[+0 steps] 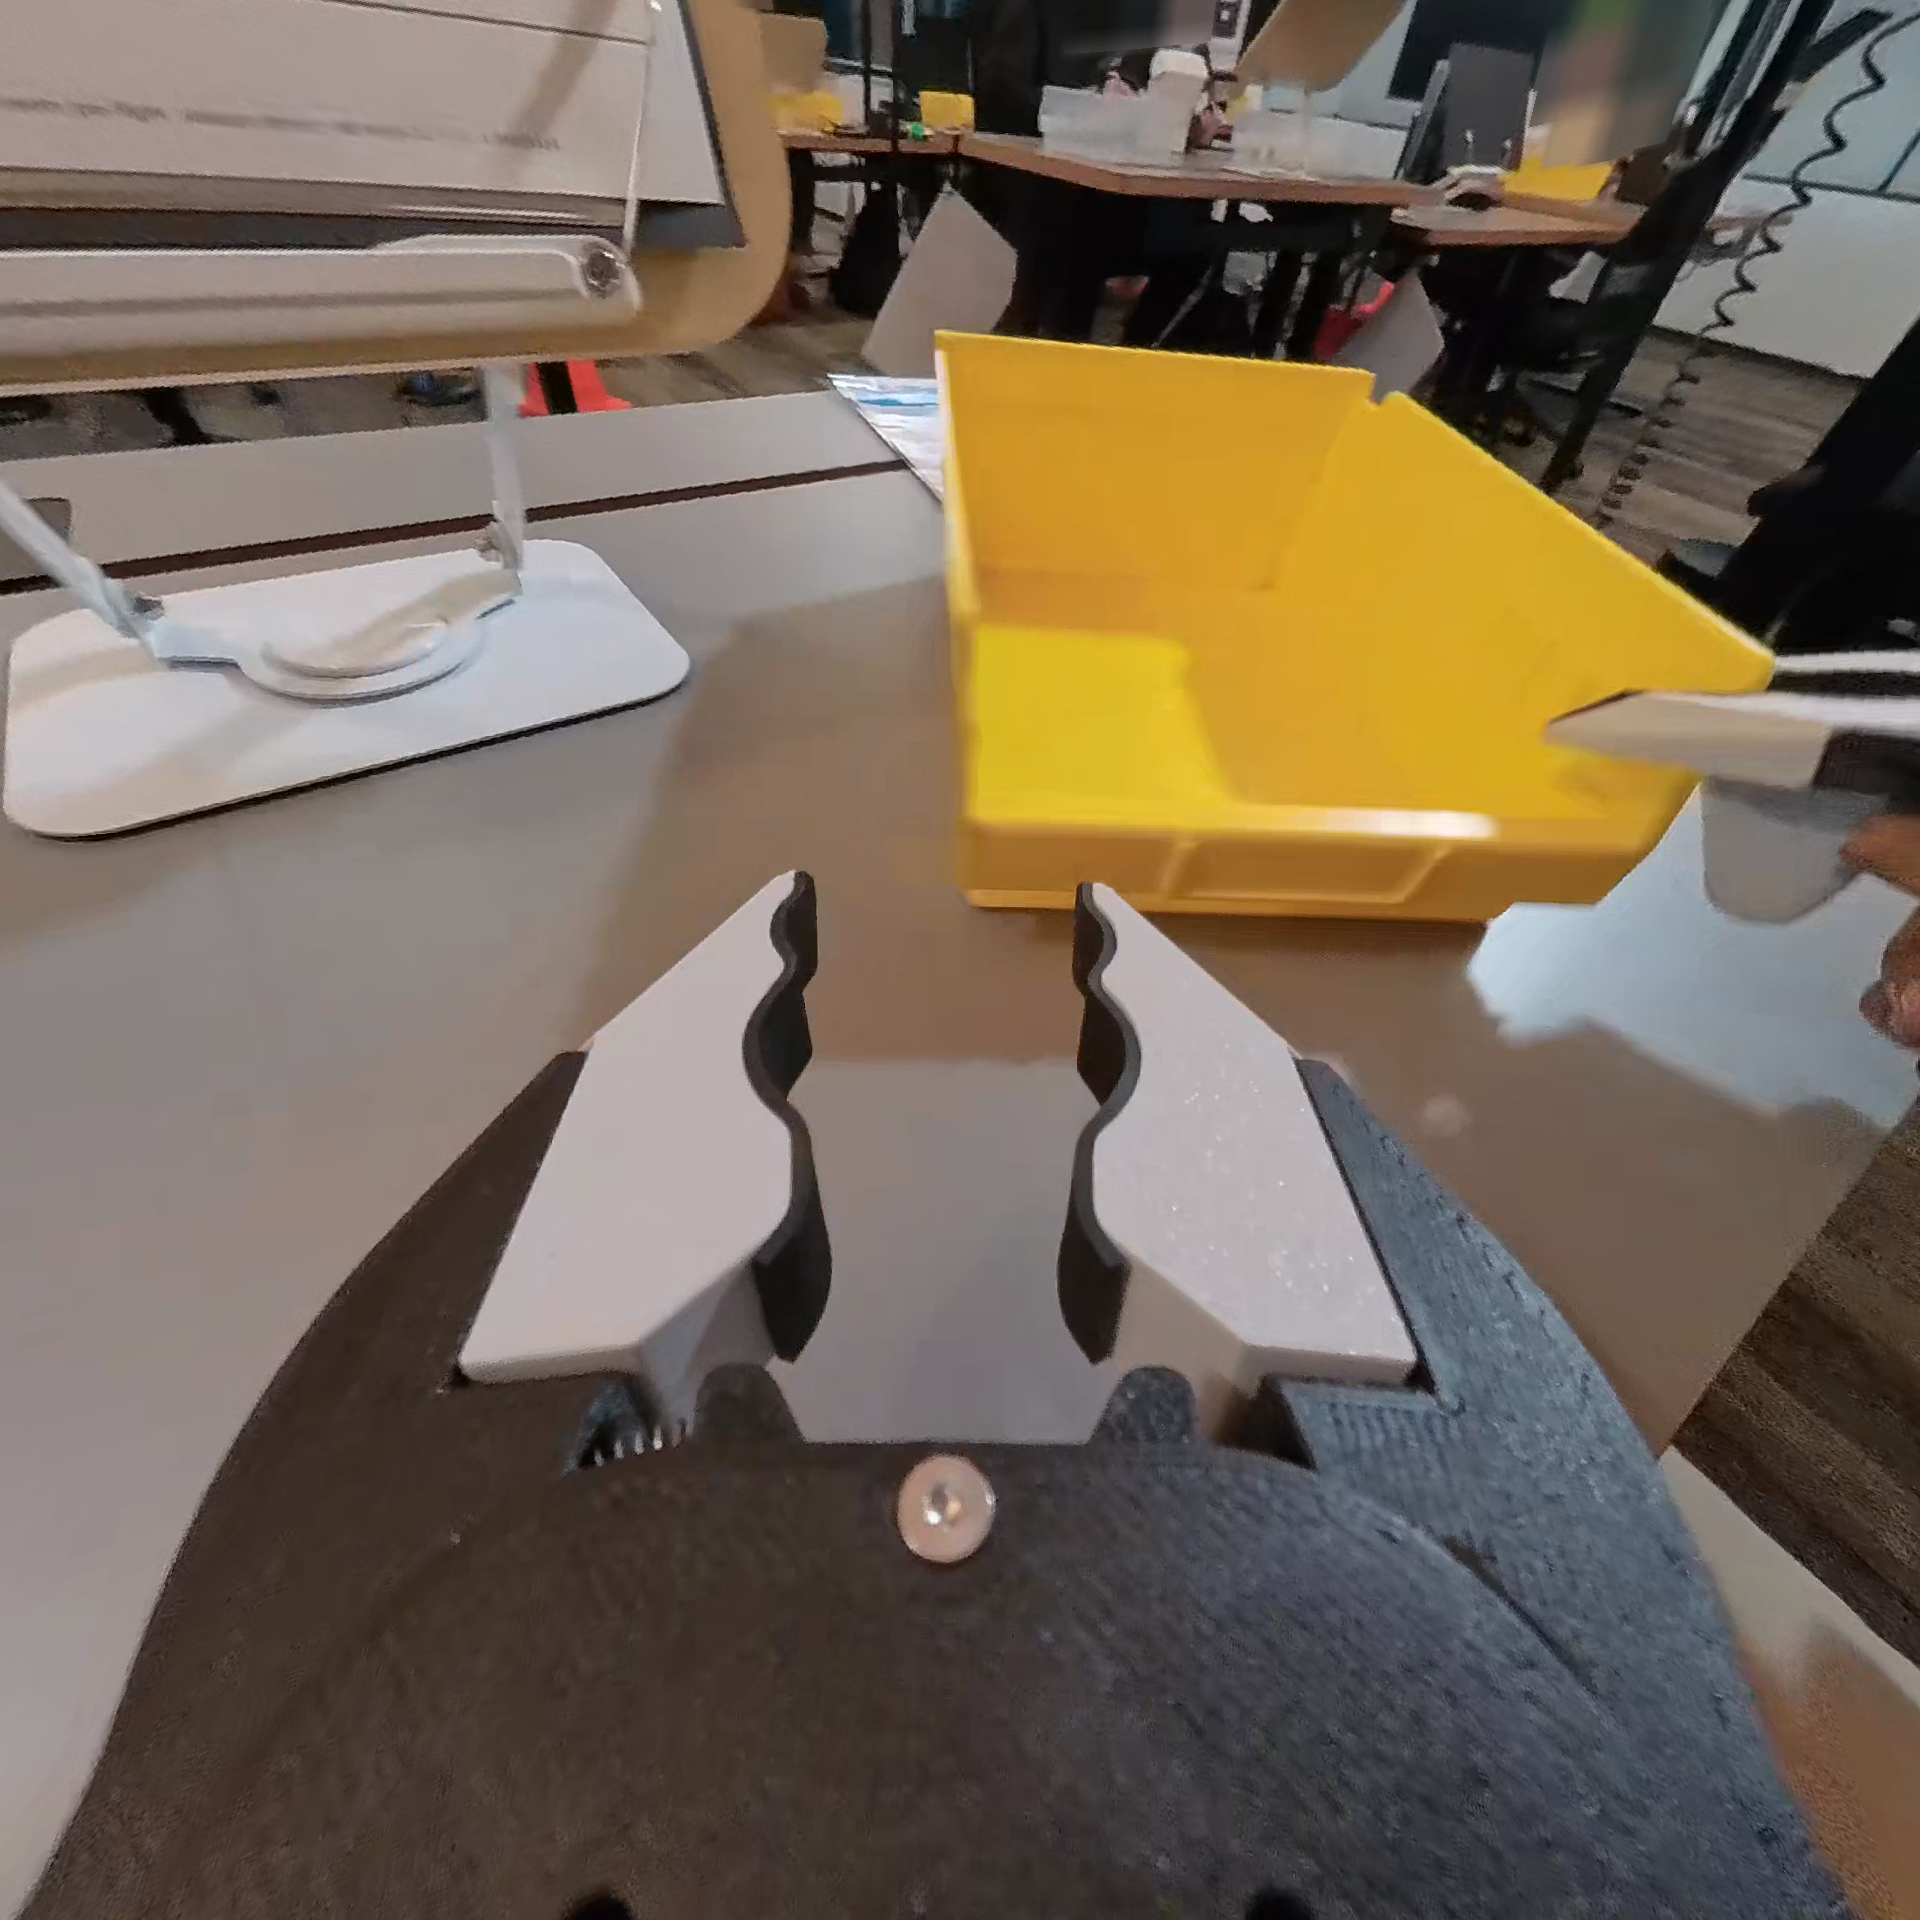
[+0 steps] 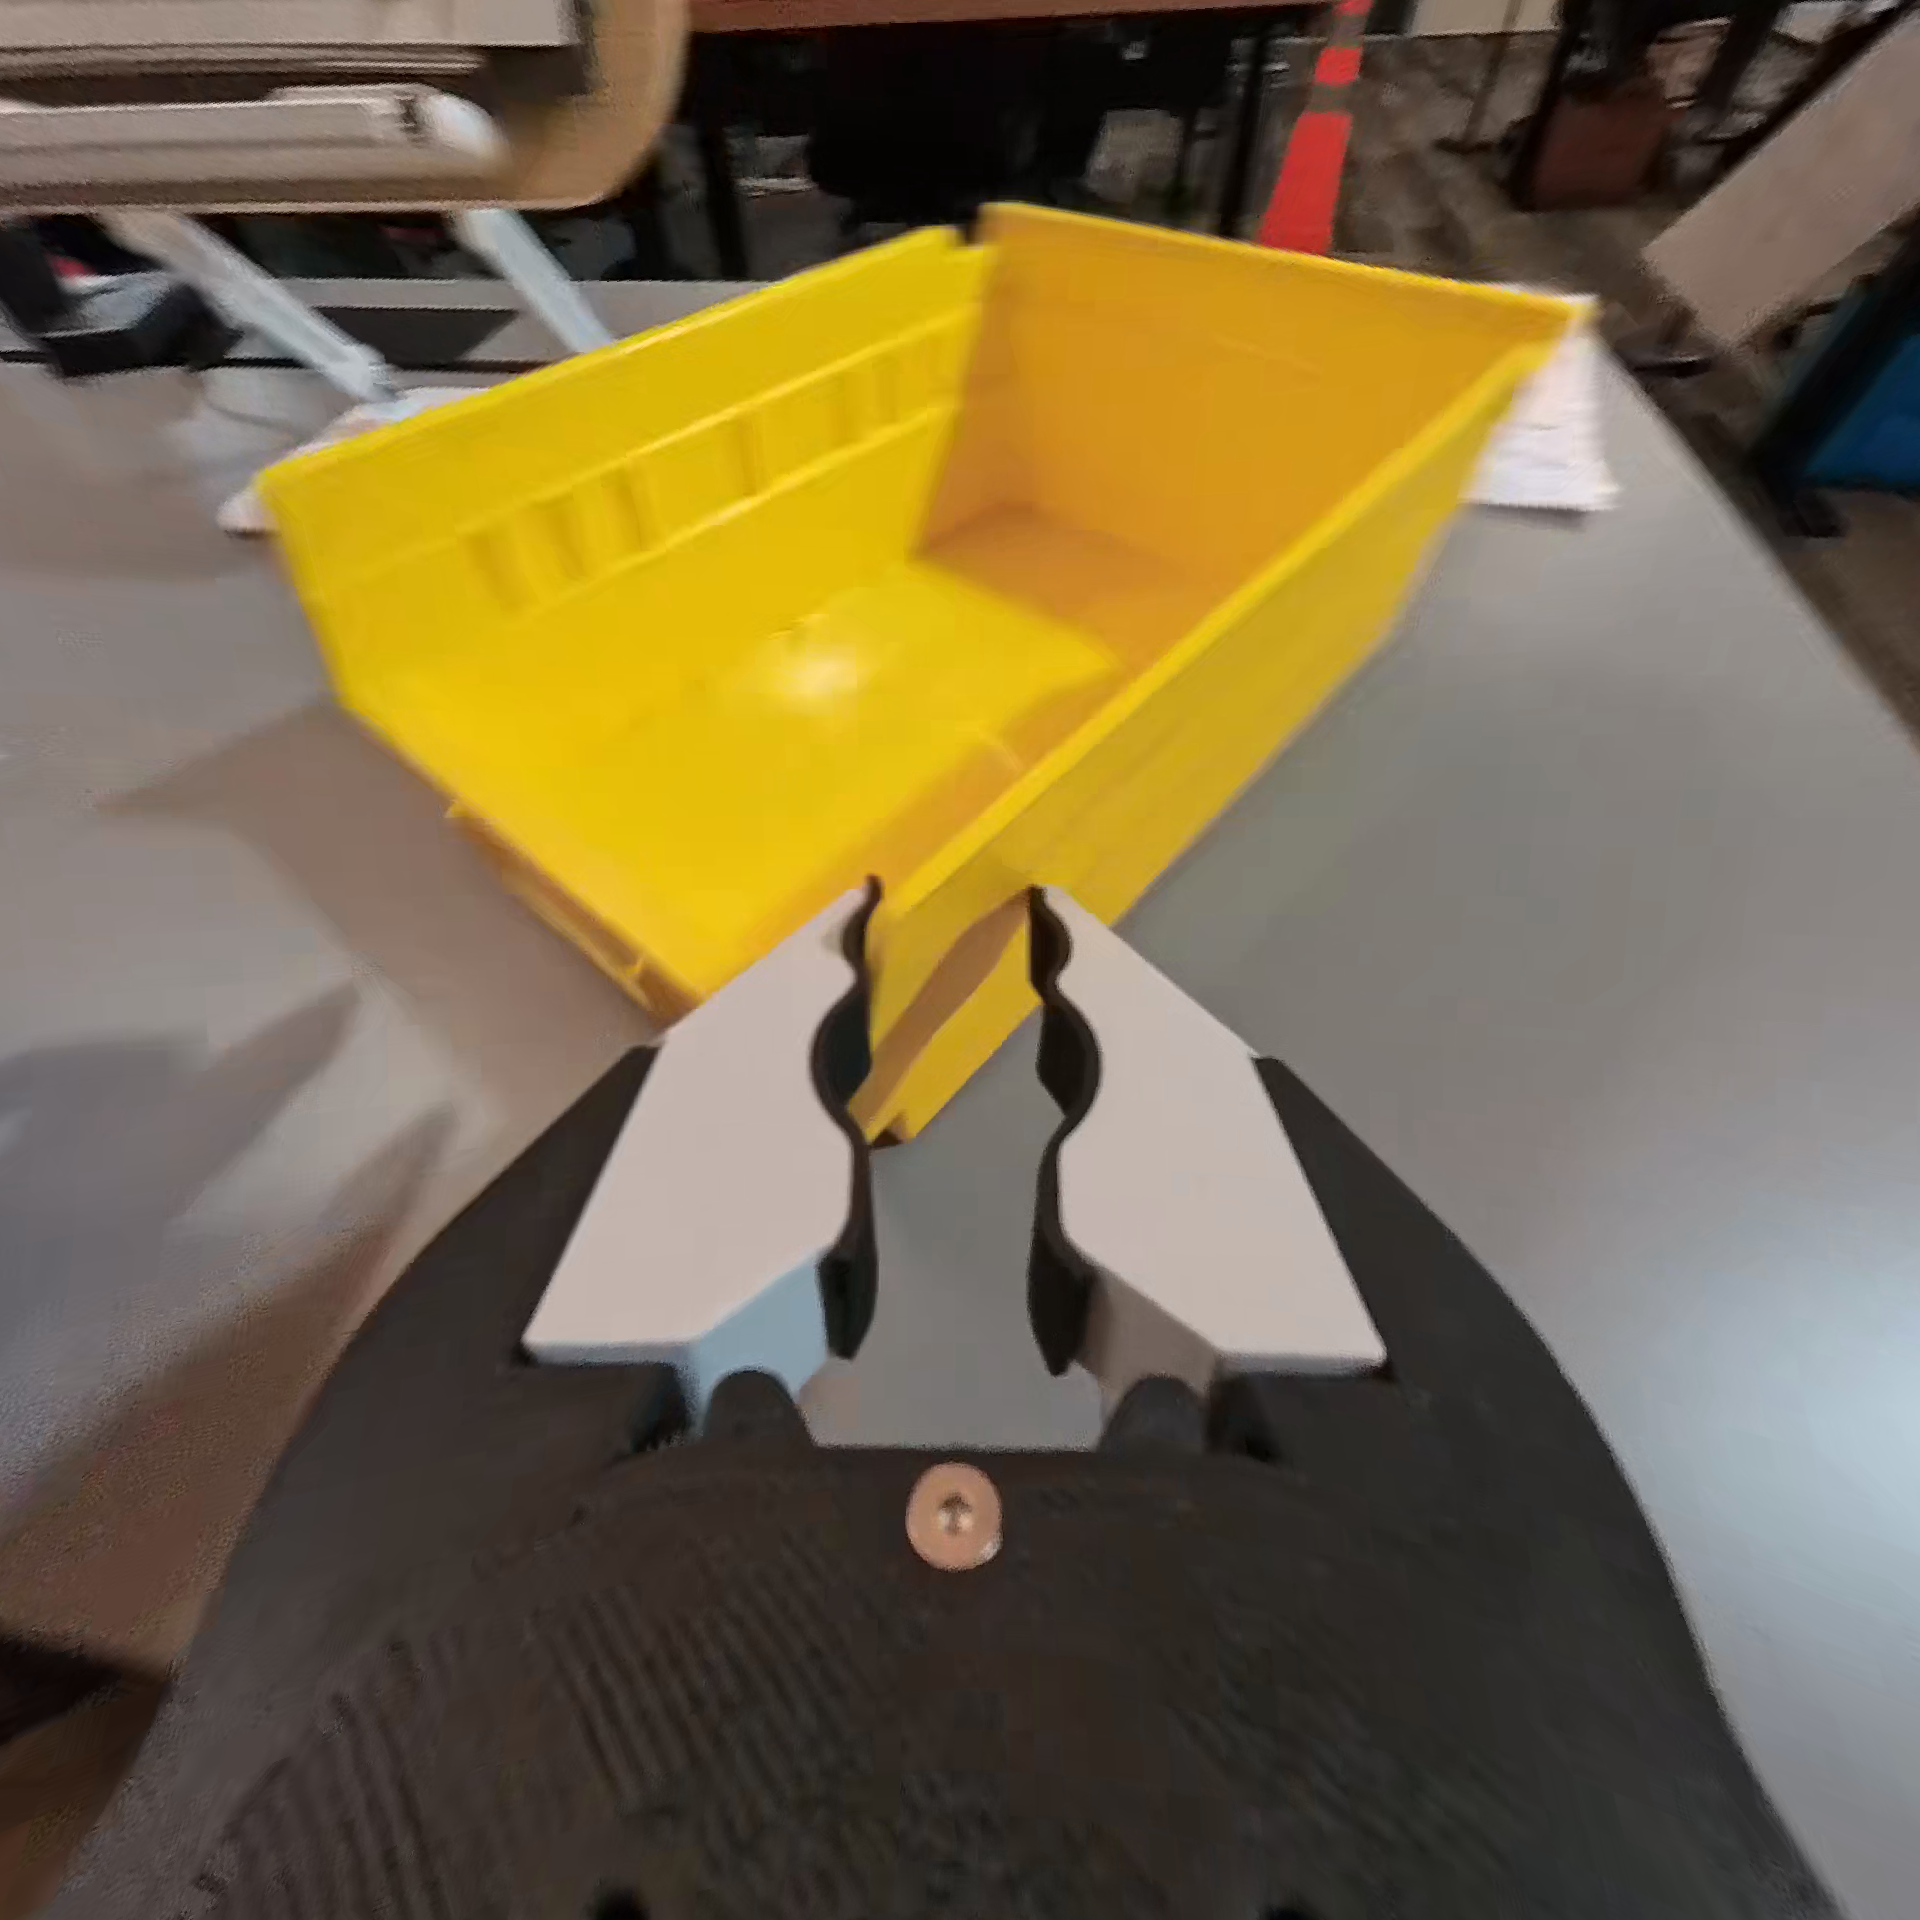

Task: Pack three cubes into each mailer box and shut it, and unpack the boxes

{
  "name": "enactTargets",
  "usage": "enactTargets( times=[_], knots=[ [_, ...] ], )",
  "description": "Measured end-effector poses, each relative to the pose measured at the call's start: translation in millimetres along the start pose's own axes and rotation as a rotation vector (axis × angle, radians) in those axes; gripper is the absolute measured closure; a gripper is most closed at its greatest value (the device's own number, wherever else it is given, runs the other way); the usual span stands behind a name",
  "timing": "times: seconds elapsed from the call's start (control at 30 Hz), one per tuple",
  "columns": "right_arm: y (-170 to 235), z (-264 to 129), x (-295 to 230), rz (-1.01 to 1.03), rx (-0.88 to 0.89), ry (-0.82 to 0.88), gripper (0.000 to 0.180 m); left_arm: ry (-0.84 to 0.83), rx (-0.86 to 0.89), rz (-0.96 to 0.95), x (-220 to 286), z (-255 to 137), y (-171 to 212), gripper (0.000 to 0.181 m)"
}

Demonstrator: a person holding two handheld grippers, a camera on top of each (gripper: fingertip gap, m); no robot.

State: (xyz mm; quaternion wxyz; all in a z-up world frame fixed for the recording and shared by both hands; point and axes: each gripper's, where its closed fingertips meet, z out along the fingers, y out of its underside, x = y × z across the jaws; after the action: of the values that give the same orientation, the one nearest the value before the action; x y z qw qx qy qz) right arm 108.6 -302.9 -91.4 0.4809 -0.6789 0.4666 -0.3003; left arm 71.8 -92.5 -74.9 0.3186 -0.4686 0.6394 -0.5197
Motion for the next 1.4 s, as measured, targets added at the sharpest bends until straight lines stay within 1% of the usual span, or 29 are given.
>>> enactTargets(
  times=[0.07,0.17,0.27,0.37,0.47,0.6,0.77,0.93,1.4],
  knots=[
    [-4.9,5.9,41.8,0.002,-0.001,0.079,0.169,-0.041,0.009,0.014,-10.5,-5.3,-1.3,0.136],
    [-10.3,12.7,104.7,0.045,-0.002,0.169,0.179,-0.115,0.016,0.066,-29.6,-12.2,-2.9,0.136],
    [-13.5,13.9,145.8,0.145,0.000,0.157,0.176,-0.165,0.012,0.057,-48.3,-19.9,-2.5,0.136],
    [-12.1,8.7,169.6,0.180,0.002,0.143,0.175,-0.207,-0.003,0.004,-67.6,-27.0,2.0,0.136],
    [-11.0,4.0,179.7,0.139,-0.003,0.109,0.178,-0.242,-0.007,-0.027,-81.6,-34.2,4.8,0.135],
    [-10.0,0.5,194.0,0.129,-0.005,0.105,0.178,-0.283,-0.010,-0.026,-93.0,-41.9,7.6,0.135],
    [-9.3,0.1,196.7,0.126,0.007,0.005,0.178,-0.296,-0.015,-0.037,-100.1,-46.0,11.4,0.135],
    [-8.6,-2.7,199.0,0.068,-0.005,0.029,0.179,-0.285,-0.027,-0.047,-99.8,-44.1,15.3,0.134],
    [-6.4,-8.0,195.8,0.084,0.000,0.024,0.179,-0.227,-0.055,-0.056,-90.4,-32.1,20.5,0.132]
  ],
)
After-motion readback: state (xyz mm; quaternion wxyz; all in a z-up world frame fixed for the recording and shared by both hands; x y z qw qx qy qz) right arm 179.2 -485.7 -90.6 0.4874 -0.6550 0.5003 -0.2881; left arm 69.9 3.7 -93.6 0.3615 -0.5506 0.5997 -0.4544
